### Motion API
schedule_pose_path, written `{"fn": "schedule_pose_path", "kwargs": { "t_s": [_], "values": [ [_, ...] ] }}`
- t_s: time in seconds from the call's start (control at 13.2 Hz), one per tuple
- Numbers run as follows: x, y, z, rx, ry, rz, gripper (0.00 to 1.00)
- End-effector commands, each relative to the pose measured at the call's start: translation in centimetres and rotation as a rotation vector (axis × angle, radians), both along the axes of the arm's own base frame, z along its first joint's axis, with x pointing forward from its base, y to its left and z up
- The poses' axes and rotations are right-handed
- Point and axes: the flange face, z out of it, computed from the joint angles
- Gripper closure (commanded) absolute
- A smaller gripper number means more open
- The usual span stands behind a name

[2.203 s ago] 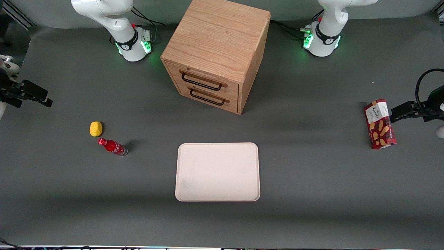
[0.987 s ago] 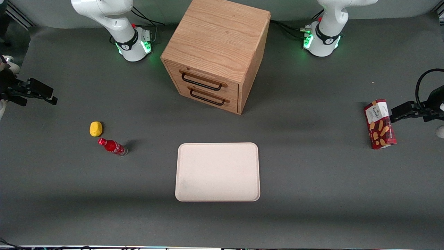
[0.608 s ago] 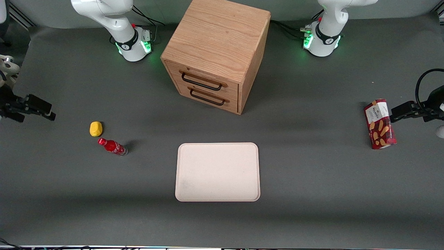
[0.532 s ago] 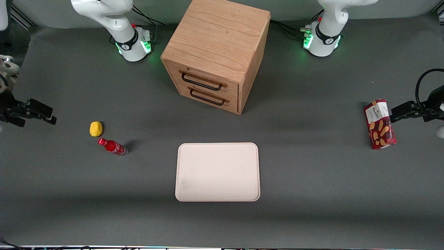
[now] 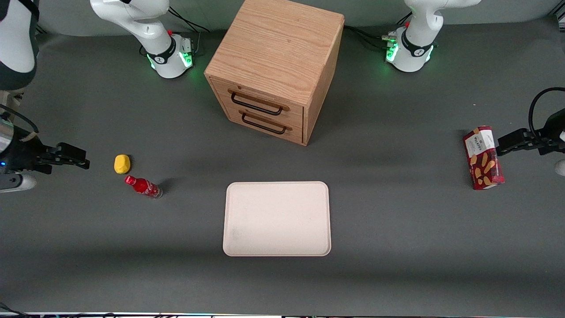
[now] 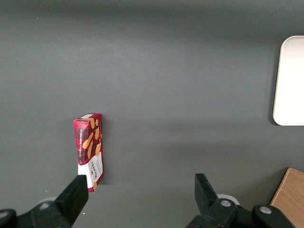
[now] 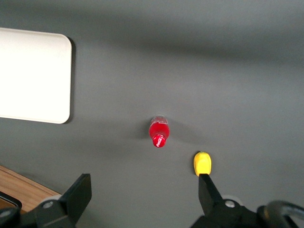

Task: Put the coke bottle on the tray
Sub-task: 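Move the open right gripper down over the red Coca-Cola bottle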

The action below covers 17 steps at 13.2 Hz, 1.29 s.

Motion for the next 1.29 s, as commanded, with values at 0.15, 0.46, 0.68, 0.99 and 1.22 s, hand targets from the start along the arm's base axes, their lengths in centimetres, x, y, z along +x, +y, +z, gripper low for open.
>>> {"fn": "schedule_pose_path", "kwargs": {
  "t_s": [0.15, 0.46, 0.68, 0.99, 1.22],
  "values": [
    [-1.2, 0.2, -7.6, 0.004, -0.02, -0.002, 0.0],
    [-3.1, -0.1, -15.2, 0.003, -0.086, -0.011, 0.0],
    [-5.2, -0.3, -20.5, 0.004, -0.153, -0.015, 0.0],
    [-6.8, -0.6, -23.5, 0.001, -0.187, -0.011, 0.0],
    [-7.0, -0.7, -23.8, -0.001, -0.195, -0.007, 0.0]
  ]
}}
